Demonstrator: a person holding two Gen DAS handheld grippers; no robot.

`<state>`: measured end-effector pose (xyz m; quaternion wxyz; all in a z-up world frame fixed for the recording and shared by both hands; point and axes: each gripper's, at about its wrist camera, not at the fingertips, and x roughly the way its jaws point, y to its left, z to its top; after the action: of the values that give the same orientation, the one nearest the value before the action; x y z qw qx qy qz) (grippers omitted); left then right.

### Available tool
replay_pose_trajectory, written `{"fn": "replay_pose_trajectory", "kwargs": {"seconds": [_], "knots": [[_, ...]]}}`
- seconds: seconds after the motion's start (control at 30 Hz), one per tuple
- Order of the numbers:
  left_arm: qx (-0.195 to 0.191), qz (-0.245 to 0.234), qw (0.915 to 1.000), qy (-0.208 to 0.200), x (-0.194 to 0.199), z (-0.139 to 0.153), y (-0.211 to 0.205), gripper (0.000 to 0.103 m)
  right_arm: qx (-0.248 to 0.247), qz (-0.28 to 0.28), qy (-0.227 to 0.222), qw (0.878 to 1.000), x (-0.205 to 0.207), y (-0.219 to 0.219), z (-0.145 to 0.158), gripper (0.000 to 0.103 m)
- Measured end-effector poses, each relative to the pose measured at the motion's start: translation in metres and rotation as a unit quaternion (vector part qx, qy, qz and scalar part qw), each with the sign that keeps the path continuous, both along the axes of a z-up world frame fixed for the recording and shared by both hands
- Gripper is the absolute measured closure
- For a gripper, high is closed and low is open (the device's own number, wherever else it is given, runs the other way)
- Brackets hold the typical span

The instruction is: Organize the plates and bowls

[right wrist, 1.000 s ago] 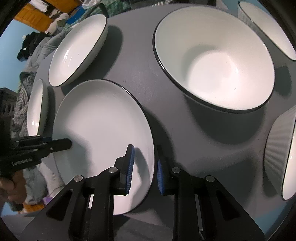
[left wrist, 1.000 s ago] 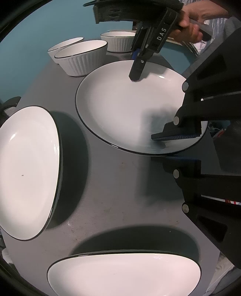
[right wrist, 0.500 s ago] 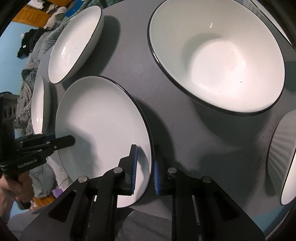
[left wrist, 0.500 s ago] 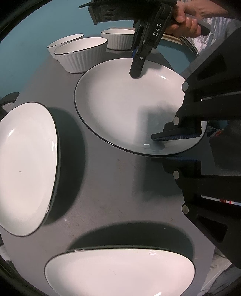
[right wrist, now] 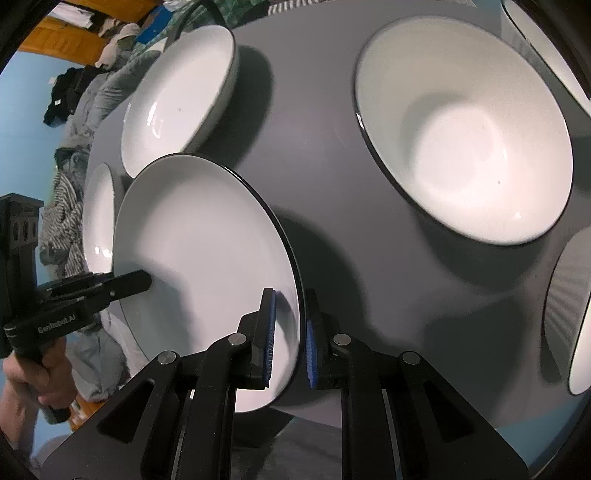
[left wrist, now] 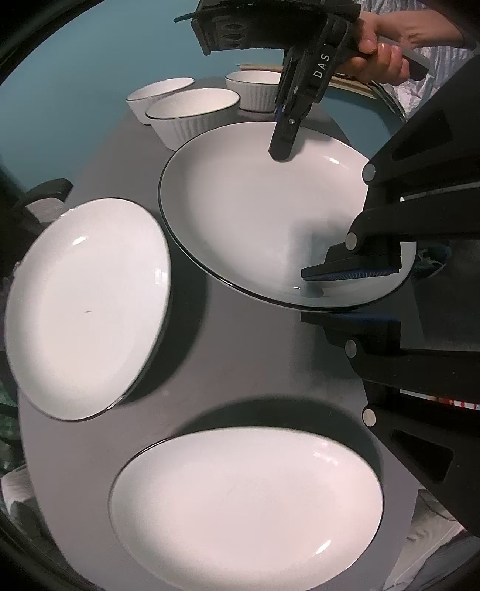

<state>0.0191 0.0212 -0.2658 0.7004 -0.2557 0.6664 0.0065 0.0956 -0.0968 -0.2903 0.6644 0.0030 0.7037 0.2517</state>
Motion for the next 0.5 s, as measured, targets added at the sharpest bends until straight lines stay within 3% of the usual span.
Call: {"fn": "replay_pose_trajectory", "kwargs": {"seconds": [0.5], "knots": [[0.025, 0.006, 0.9994, -0.023, 0.024, 0.025, 0.050, 0.089, 0.002, 0.027, -0.025, 0.999, 0.028, 0.037, 0.017, 0.088]]}}
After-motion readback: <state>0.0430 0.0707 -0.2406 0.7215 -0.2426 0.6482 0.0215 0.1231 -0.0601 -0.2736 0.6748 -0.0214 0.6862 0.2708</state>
